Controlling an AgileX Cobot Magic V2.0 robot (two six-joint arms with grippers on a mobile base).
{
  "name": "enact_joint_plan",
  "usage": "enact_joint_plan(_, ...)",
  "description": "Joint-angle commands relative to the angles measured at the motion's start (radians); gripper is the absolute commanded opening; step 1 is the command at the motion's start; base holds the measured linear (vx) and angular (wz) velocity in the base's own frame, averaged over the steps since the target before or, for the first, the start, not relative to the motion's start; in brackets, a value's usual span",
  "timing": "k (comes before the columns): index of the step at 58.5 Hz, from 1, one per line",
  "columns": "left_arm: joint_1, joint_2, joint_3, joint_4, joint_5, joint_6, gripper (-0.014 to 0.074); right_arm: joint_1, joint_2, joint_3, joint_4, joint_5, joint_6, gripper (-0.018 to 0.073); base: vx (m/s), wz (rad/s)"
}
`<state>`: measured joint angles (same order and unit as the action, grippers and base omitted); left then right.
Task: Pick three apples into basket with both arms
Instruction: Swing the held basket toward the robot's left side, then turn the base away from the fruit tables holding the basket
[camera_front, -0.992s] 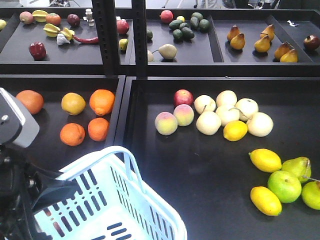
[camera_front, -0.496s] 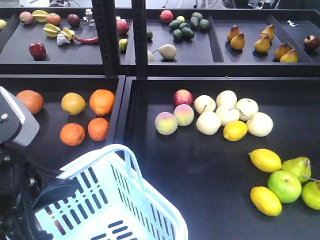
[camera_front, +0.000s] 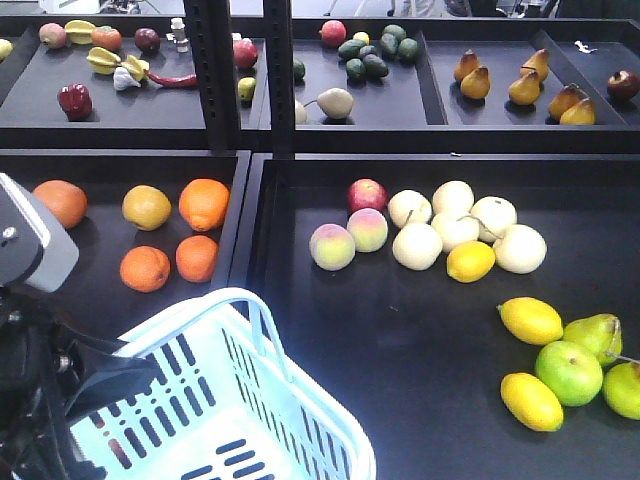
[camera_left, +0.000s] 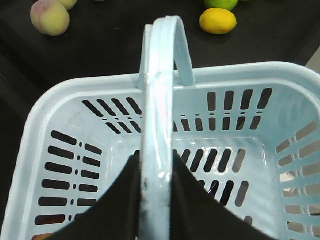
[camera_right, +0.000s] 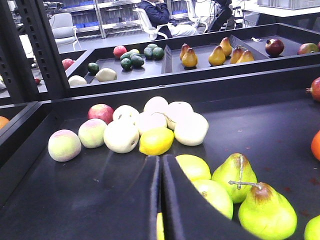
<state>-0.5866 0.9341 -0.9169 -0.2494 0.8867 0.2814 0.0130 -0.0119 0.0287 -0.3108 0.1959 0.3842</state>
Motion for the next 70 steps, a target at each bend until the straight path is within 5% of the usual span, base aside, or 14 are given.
enact_joint_plan(1, -0.005, -0.016, -0.027, -0.024, -0.081, -0.012, -0.0006, -0.004, -0.012, 0.011, -0.014, -0.072, -0.011, -0.0008, 0.00, 0.00)
enact_joint_plan(70, -0.005, -0.016, -0.027, -0.024, -0.081, -0.012, -0.0006, -0.004, -0.012, 0.011, -0.014, -0.069, -0.011, -0.0008, 0.00, 0.02)
